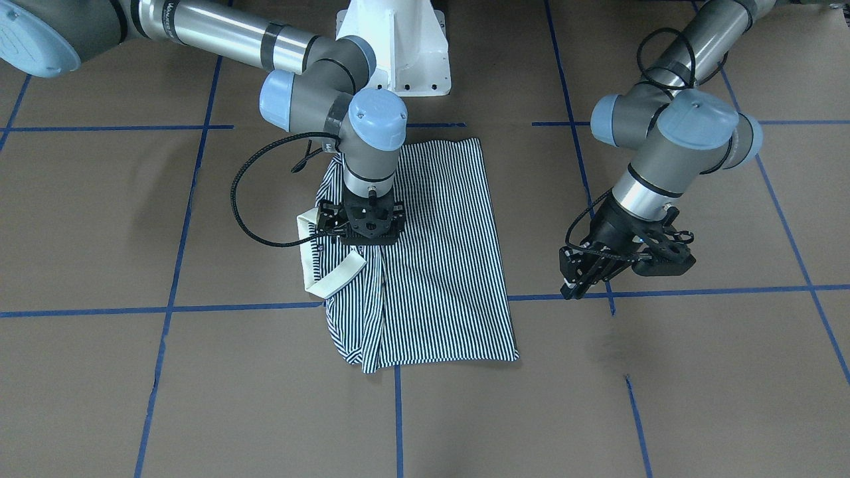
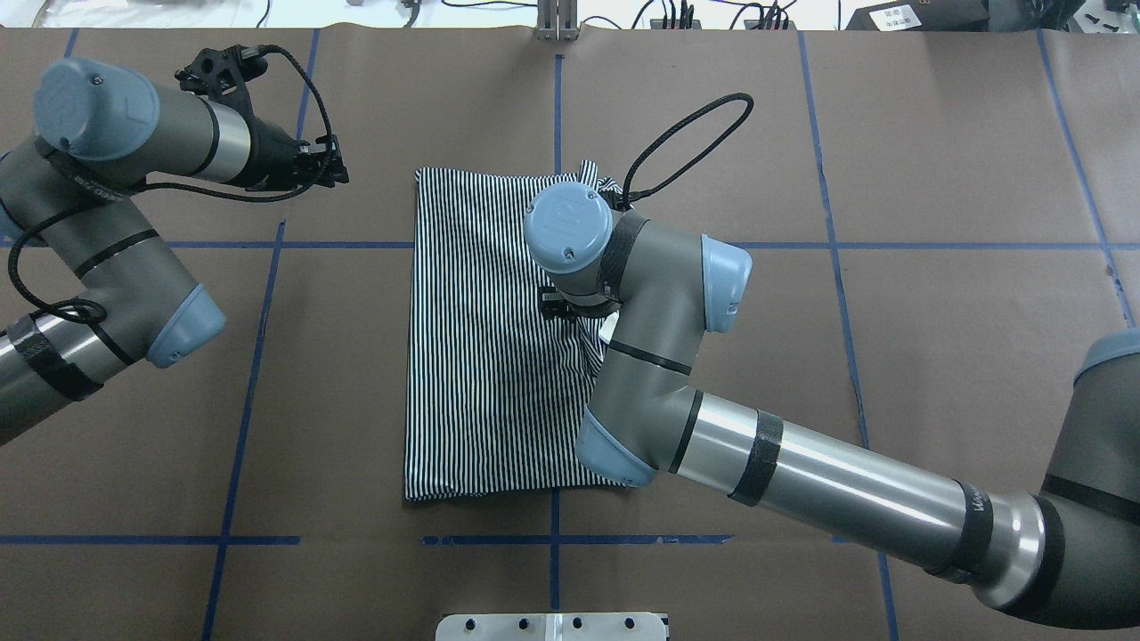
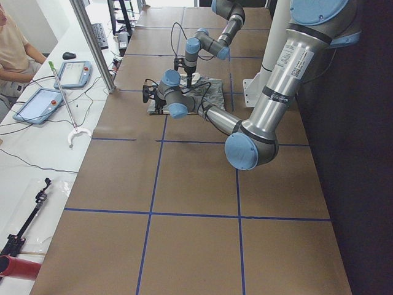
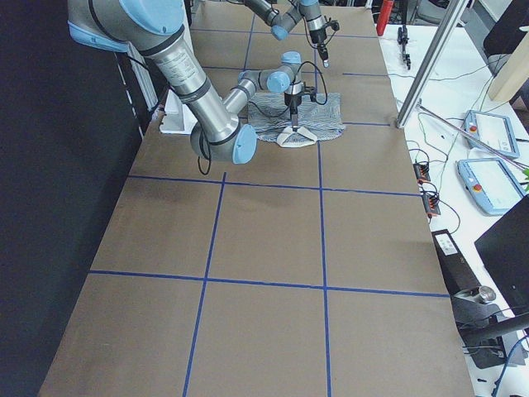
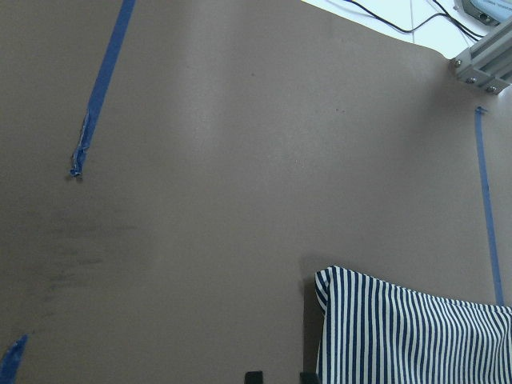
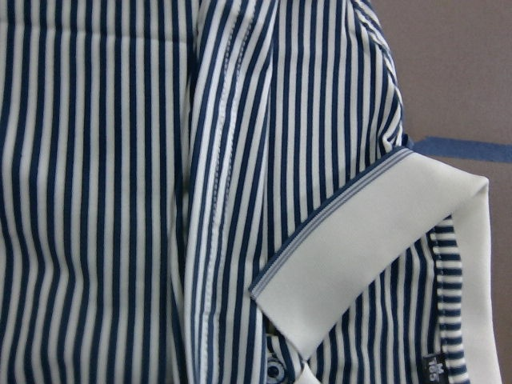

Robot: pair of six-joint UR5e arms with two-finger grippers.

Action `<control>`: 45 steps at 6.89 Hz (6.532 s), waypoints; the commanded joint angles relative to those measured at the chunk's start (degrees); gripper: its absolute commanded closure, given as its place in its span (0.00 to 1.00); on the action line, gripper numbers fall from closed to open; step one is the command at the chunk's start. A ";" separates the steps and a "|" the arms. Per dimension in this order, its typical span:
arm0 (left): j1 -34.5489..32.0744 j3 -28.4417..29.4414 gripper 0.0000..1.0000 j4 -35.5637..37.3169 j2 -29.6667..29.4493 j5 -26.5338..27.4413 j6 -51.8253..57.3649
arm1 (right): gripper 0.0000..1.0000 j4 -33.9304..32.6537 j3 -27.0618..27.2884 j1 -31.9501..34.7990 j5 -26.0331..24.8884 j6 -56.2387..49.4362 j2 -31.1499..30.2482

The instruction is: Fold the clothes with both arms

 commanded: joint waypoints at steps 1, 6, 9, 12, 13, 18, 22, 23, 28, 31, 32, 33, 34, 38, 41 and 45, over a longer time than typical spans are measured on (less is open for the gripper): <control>0.00 -0.01 0.72 0.00 0.03 0.00 0.00 | 0.00 0.08 -0.45 -0.18 0.12 0.08 0.19; 0.00 -0.45 0.72 0.00 0.03 0.00 -0.09 | 0.00 -0.54 6.80 1.12 3.01 -1.15 -7.59; -0.09 -0.89 0.72 0.00 0.11 0.00 -0.09 | 0.00 -0.45 10.98 4.29 3.46 -5.97 -13.08; 0.00 -3.43 0.72 3.25 0.11 0.00 -0.09 | 0.00 -0.36 10.98 5.88 4.59 -5.98 -12.47; 0.00 -3.44 0.72 3.25 0.11 0.00 -0.09 | 0.00 -0.28 10.19 6.58 4.60 -5.81 -10.12; 0.09 -6.69 0.72 6.42 0.11 -0.09 -0.18 | 0.06 0.16 28.51 -6.03 -4.95 37.14 -19.20; 0.09 -6.69 0.72 6.42 0.11 -0.09 -0.26 | 0.13 0.43 28.29 -12.13 -7.88 61.07 -19.32; 0.09 -6.69 0.72 6.42 0.11 0.00 -0.26 | 0.13 0.43 27.94 -12.92 -7.97 61.34 -19.41; 0.09 -6.86 0.72 6.42 0.11 0.00 -0.53 | 0.18 7.01 22.67 -13.28 -7.27 61.69 -19.32; 0.09 -7.21 0.72 6.50 0.11 0.00 -0.61 | 1.00 6.58 23.89 -13.10 -6.57 61.52 -19.50; 0.09 -7.30 0.72 6.50 0.11 0.00 -0.62 | 1.00 6.49 24.33 -12.93 -6.04 61.52 -19.67; 0.09 -7.30 0.72 6.50 0.11 0.00 -0.62 | 1.00 6.49 24.68 -13.01 -6.03 61.52 -20.46; 0.09 -7.30 0.72 6.50 0.11 0.00 -0.62 | 1.00 6.49 25.56 -13.01 -6.03 61.52 -21.07; 9.35 -22.52 0.68 17.42 1.17 -0.28 -17.17 | 1.00 6.41 32.94 -12.93 -5.95 61.60 -24.77; 32.37 -29.20 0.66 22.59 6.07 15.42 -36.17 | 1.00 6.49 33.65 -12.93 -5.95 61.60 -24.77; 35.33 -27.18 0.56 24.61 9.17 15.91 -37.09 | 1.00 6.49 33.65 -13.01 -5.95 61.60 -24.68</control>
